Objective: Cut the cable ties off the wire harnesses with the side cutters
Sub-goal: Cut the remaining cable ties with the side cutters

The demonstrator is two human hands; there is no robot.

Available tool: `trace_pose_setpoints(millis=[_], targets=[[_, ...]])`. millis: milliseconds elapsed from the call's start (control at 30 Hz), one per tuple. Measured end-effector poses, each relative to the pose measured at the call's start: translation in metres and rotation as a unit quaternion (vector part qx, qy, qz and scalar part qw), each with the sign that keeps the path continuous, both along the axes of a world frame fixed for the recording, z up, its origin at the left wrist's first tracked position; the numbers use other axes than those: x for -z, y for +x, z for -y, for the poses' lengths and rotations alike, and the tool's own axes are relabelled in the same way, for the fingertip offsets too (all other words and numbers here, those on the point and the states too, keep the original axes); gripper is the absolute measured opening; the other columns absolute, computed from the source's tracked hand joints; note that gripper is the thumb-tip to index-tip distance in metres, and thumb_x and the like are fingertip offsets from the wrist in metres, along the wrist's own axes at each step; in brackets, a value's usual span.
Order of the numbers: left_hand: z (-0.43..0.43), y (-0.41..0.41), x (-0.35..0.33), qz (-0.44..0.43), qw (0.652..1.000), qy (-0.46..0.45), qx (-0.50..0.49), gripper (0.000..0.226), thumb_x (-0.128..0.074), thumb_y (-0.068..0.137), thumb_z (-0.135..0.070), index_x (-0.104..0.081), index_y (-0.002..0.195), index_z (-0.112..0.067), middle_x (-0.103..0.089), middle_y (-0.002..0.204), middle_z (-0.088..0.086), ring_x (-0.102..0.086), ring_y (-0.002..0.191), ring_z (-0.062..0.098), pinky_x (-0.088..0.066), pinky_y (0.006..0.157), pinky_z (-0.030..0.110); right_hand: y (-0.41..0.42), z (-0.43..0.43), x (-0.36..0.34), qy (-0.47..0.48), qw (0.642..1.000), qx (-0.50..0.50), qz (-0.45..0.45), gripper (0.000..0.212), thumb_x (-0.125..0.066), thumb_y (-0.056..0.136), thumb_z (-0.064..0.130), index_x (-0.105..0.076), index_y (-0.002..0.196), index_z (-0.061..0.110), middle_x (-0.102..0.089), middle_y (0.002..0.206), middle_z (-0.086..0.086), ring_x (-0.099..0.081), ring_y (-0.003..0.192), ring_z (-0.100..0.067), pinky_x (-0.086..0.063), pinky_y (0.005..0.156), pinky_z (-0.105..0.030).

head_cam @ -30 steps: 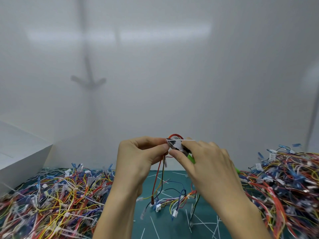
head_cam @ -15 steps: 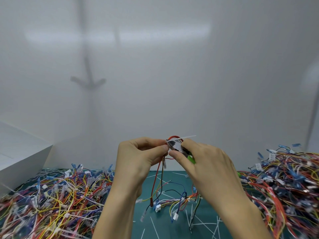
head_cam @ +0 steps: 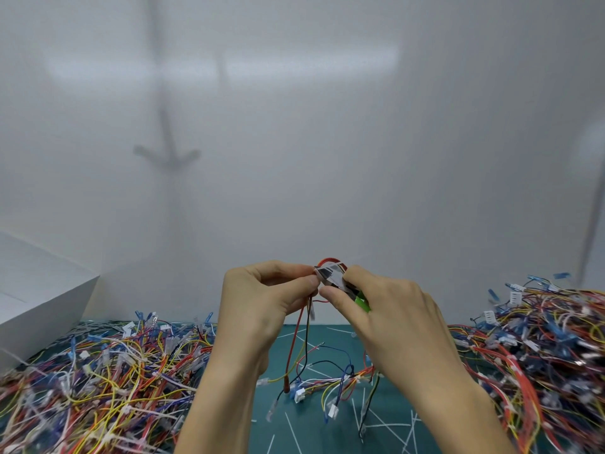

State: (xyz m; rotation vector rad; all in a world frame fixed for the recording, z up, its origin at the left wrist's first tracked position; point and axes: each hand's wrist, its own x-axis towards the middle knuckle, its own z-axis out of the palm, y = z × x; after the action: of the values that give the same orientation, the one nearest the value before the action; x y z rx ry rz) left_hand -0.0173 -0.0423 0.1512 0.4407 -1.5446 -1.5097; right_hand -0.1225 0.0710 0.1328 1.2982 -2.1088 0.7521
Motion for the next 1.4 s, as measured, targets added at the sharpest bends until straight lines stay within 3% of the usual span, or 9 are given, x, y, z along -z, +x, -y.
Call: trace_pose_setpoints(millis=[333,467,533,667,900,1033,1133,1267,1400], targets=[[0.001,-0.002,0.002,0.002,1.000,-0.004,-0.002,0.015,-0.079,0.073,0.004,-0.078,0.068,-0.010,-0.075,0.071,0.012,-0.074,0.069,0.022,-0.061,0.067,0.025,0.001,0.000,0.000,-0.001,1.000,-0.007,0.022,0.064,-0.007,0.078,0.080,-0.043,0.083,0.027,-0.049,0.061,0.001,-0.050,0.065,-0.020,-0.042,0.059,-0.033],[0.004,-0.002,0.004,-0.007,1.000,0.018,0.004,0.010,-0.079,0.073,0.003,-0.077,0.077,-0.006,-0.075,0.074,0.013,-0.074,0.068,0.022,-0.059,0.063,0.022,0.002,0.001,0.000,-0.033,0.994,-0.021,0.098,0.061,-0.011,0.077,0.081,-0.046,0.080,0.031,-0.050,0.061,0.002,-0.049,0.065,-0.017,-0.041,0.060,-0.027],[0.006,-0.003,0.005,-0.016,0.999,0.040,0.005,0.012,-0.079,0.074,0.002,-0.075,0.083,-0.004,-0.075,0.075,0.014,-0.073,0.065,0.021,-0.057,0.060,0.020,0.002,0.001,-0.002,-0.039,0.990,-0.022,0.133,0.059,-0.016,0.078,0.081,-0.045,0.073,0.030,-0.048,0.059,0.003,-0.047,0.061,-0.012,-0.037,0.059,-0.020],[0.010,-0.004,0.006,-0.051,0.994,0.101,0.008,0.021,-0.077,0.075,0.003,-0.070,0.094,-0.002,-0.076,0.079,0.015,-0.074,0.066,0.020,-0.056,0.057,0.019,0.000,-0.002,-0.006,-0.065,0.972,-0.046,0.220,0.062,-0.039,0.080,0.078,-0.055,0.070,0.019,-0.049,0.057,-0.002,-0.042,0.057,-0.015,-0.032,0.053,-0.032],[0.014,-0.003,0.005,-0.125,0.974,0.177,0.071,0.041,-0.075,0.063,0.001,-0.064,0.103,-0.002,-0.077,0.086,0.013,-0.074,0.072,0.020,-0.057,0.058,0.021,0.001,-0.002,-0.007,-0.072,0.925,-0.157,0.339,0.037,-0.066,0.075,0.064,-0.068,0.080,0.027,-0.050,0.054,0.008,-0.043,0.054,-0.008,-0.043,0.058,-0.030],[0.011,-0.003,0.005,-0.073,0.980,0.118,0.142,0.052,-0.077,0.056,-0.005,-0.064,0.107,-0.004,-0.077,0.091,0.009,-0.075,0.076,0.017,-0.057,0.061,0.022,0.004,0.005,-0.003,-0.121,0.908,-0.166,0.366,0.054,-0.058,0.078,0.073,-0.065,0.077,0.019,-0.053,0.054,0.005,-0.046,0.052,-0.009,-0.043,0.059,-0.035],[0.006,-0.001,0.005,0.009,0.984,0.026,0.175,0.037,-0.078,0.068,0.001,-0.069,0.103,-0.007,-0.076,0.093,0.012,-0.074,0.079,0.017,-0.057,0.064,0.022,-0.001,0.008,-0.003,-0.183,0.888,-0.139,0.397,0.049,-0.059,0.083,0.068,-0.068,0.071,0.021,-0.059,0.052,0.003,-0.050,0.051,-0.012,-0.044,0.059,-0.036],[0.001,-0.002,0.008,0.105,0.966,-0.085,0.219,0.021,-0.077,0.074,0.006,-0.074,0.091,-0.006,-0.076,0.088,0.010,-0.071,0.077,0.014,-0.056,0.069,0.022,-0.004,0.006,-0.002,-0.238,0.841,-0.188,0.448,0.046,-0.070,0.082,0.050,-0.066,0.074,0.005,-0.056,0.057,-0.004,-0.050,0.053,-0.015,-0.042,0.052,-0.029],[0.007,0.000,0.011,0.108,0.965,-0.066,0.231,0.013,-0.069,0.084,0.003,-0.075,0.090,-0.007,-0.076,0.092,0.011,-0.074,0.086,0.017,-0.056,0.070,0.021,-0.006,0.005,-0.001,-0.236,0.864,-0.209,0.393,0.031,-0.070,0.087,0.031,-0.065,0.078,0.002,-0.052,0.062,-0.005,-0.046,0.060,-0.014,-0.039,0.059,-0.033]])
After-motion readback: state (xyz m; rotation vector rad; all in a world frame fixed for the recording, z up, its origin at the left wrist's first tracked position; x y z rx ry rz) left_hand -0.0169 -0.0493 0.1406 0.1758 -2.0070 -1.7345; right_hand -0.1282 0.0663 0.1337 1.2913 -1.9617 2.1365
